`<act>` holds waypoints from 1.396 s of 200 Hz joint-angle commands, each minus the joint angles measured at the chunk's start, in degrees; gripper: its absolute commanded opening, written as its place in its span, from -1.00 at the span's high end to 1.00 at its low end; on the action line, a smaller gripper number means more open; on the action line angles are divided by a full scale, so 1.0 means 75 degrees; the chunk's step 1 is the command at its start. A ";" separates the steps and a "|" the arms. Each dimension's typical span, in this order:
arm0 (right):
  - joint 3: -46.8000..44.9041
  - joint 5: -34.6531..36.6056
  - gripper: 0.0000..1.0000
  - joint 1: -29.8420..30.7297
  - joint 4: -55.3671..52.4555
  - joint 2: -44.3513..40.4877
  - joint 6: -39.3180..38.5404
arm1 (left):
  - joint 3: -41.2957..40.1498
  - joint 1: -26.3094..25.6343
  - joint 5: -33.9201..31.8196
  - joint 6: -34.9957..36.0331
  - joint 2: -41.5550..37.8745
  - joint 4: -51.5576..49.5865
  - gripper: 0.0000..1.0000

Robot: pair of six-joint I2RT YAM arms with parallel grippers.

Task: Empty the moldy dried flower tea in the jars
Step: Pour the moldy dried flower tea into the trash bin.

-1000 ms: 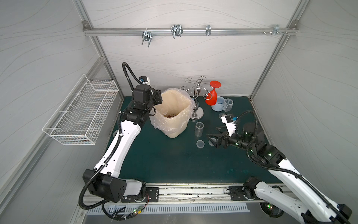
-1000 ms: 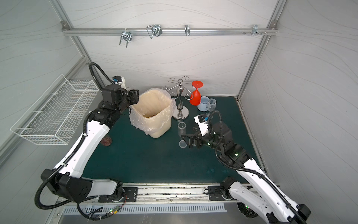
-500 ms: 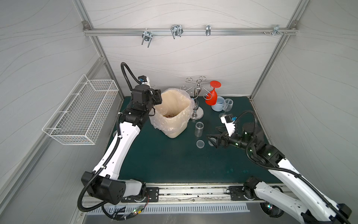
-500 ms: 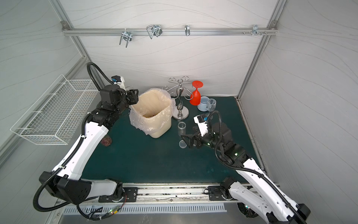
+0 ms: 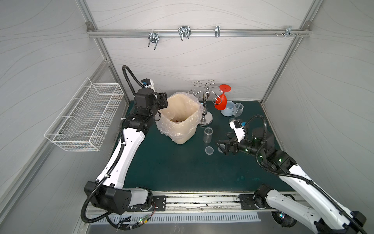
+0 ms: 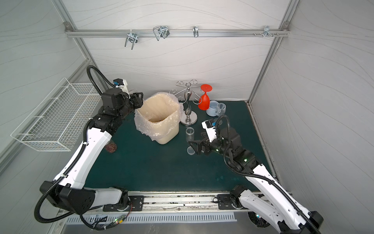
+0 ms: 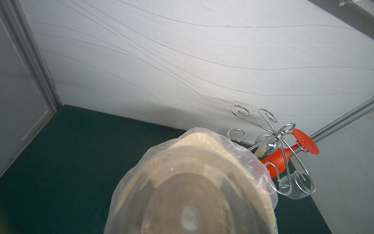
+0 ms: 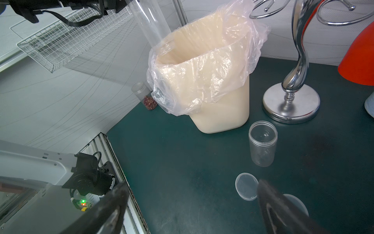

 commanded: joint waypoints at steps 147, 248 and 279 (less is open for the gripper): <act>0.0904 -0.0498 -0.98 -0.0043 0.3043 0.1661 0.3419 | -0.0215 0.0717 0.2189 -0.5114 -0.0380 0.0893 1.00; 0.2429 -0.0872 -0.98 0.0160 0.4504 0.3706 0.5617 | -0.1113 0.0731 0.3321 -0.7068 -0.1009 0.1859 1.00; 0.2854 -0.1108 -0.98 0.0286 0.4815 0.4264 0.5901 | -0.1236 0.0723 0.3415 -0.7196 -0.1114 0.1909 1.00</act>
